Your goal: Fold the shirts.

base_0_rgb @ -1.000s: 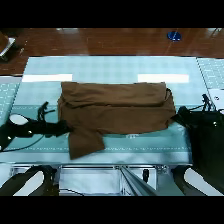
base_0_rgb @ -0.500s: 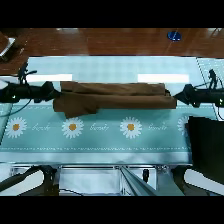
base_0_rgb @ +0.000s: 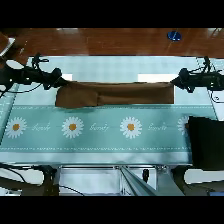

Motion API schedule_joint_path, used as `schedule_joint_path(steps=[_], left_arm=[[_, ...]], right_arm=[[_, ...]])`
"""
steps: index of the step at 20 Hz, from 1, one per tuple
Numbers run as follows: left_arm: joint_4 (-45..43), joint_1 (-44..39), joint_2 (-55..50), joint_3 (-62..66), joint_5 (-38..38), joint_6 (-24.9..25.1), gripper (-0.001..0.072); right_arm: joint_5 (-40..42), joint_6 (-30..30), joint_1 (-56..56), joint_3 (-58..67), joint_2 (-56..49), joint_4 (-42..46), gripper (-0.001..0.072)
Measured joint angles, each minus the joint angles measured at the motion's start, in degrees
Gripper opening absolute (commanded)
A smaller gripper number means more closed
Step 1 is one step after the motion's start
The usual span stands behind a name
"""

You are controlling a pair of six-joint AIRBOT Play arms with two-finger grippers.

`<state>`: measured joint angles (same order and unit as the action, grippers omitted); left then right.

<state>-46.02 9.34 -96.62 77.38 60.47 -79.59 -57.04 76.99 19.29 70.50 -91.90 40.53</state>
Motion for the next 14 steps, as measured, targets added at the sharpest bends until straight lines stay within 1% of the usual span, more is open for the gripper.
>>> schedule_joint_path(steps=[1, 2, 3, 5, 7, 9, 11, 12, 14], left_arm=[[0.0, -0.13, -1.33, 1.25, -0.02, -0.31, 0.0031], [0.0, -0.31, -2.4, 2.19, 0.0, -0.37, 0.0224], [0.0, -0.52, -3.17, 2.84, -0.13, -0.35, 0.0501], [-0.2, -0.76, -4.11, 4.0, 0.13, 0.02, 0.0511], [-1.9, -0.17, -4.35, 6.03, 2.73, 0.85, 0.0511], [-6.69, 1.66, -3.3, 7.28, 6.14, 0.9, 0.0511], [-10.91, 4.28, -0.11, 6.19, 8.55, 0.83, 0.0511], [-12.41, 5.81, 2.45, 4.15, 8.46, 0.68, 0.0511], [-13.33, 8.11, 8.41, -1.99, 4.46, 0.68, 0.051]], right_arm=[[0.37, 0.04, -0.04, 0.57, -0.98, -0.26, 0.0132], [0.83, 0.24, -0.2, 0.94, -1.84, -0.59, 0.0395], [1.33, 0.22, -0.35, 1.25, -2.54, -0.92, 0.0411], [1.81, -0.15, -0.57, 1.81, -3.37, -1.25, 0.0411], [0.83, -0.68, 0.22, 2.71, -3.72, -0.35, 0.041], [-1.33, -0.28, 2.01, 3.17, -3.61, 2.73, 0.0411], [-3.87, 0.9, 4.28, 2.95, -2.62, 7.39, 0.041], [-4.61, 1.62, 5.44, 2.19, -1.97, 9.68, 0.0411], [-4.02, 2.49, 7.08, 0.13, -1.11, 11.96, 0.0411]])
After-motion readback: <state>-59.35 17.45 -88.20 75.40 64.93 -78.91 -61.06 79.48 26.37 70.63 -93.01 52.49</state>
